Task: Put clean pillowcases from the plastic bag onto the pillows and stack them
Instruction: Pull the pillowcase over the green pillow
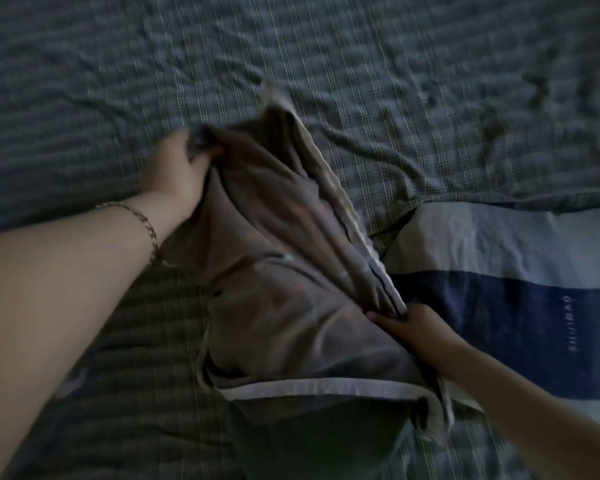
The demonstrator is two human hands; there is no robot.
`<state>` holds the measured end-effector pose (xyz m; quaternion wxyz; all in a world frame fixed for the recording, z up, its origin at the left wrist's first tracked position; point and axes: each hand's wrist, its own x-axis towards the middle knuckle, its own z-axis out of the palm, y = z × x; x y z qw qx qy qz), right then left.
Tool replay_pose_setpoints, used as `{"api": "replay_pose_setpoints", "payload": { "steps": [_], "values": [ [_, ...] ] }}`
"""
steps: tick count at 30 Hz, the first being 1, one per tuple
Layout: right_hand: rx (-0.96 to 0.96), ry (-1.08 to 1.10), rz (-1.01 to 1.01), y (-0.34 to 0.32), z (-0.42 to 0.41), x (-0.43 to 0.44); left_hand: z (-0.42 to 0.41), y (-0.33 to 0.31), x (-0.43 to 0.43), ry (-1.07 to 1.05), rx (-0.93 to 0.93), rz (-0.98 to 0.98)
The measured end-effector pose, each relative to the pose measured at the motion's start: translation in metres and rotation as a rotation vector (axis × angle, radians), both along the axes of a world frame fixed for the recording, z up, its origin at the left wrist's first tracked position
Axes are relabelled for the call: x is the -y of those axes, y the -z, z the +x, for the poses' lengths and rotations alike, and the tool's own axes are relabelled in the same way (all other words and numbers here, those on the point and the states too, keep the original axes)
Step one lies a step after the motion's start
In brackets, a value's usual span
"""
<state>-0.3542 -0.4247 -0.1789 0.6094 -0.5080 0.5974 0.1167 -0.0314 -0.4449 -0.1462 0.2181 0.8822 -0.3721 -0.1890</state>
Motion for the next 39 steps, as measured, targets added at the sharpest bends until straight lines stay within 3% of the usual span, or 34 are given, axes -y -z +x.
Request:
{"api": "replay_pose_setpoints", "payload": {
  "steps": [3, 5, 8, 11, 14, 18, 23, 27, 29, 31, 33, 34, 36, 38, 39],
  "values": [
    [-0.107, 0.035, 0.04, 0.008, -0.007, -0.008, -0.021, 0.013, -0.013, 0.041, 0.066, 0.153],
    [-0.081, 0.154, 0.072, 0.006, -0.003, -0.019, -0.055, 0.01, -0.024, -0.101, 0.092, 0.253],
    [0.085, 0.38, 0.279, -0.011, -0.009, -0.038, -0.114, -0.006, -0.046, -0.15, -0.092, 0.484],
    [0.137, 0.245, 0.434, -0.029, -0.018, -0.047, -0.152, -0.019, -0.093, -0.087, -0.28, 0.726],
    [0.018, -0.065, 0.181, -0.041, -0.009, -0.054, -0.162, -0.026, -0.134, -0.111, -0.491, 0.768],
    [0.139, -0.075, -0.054, -0.093, 0.02, -0.071, -0.147, -0.058, -0.124, -0.323, -0.719, 0.446],
    [0.023, -0.35, -0.675, -0.207, 0.024, -0.052, -0.141, -0.117, -0.087, -0.463, -1.065, 0.251],
    [-0.046, -0.544, -1.248, -0.291, 0.01, -0.052, -0.164, -0.166, -0.076, -0.389, -1.292, -0.114],
    [-0.14, -0.626, -1.299, -0.306, 0.01, -0.069, -0.175, -0.176, -0.086, -0.343, -1.467, -0.219],
    [-0.304, -0.671, -1.286, -0.296, 0.021, -0.093, -0.18, -0.174, -0.111, -0.317, -1.564, -0.196],
    [-0.483, -0.818, -1.191, -0.269, 0.028, -0.121, -0.179, -0.158, -0.141, -0.35, -1.504, -0.069],
    [-0.534, -0.901, -1.045, -0.255, 0.031, -0.133, -0.176, -0.15, -0.156, -0.42, -1.438, -0.009],
    [-0.464, -1.018, -0.496, -0.197, 0.022, -0.173, -0.164, -0.134, -0.186, -0.613, -1.332, 0.121],
    [-0.363, -0.947, -0.021, -0.172, 0.013, -0.209, -0.153, -0.123, -0.21, -0.63, -1.23, 0.307],
    [-0.316, -0.935, 0.03, -0.164, 0.013, -0.22, -0.15, -0.117, -0.218, -0.558, -1.149, 0.408]
  ]
}}
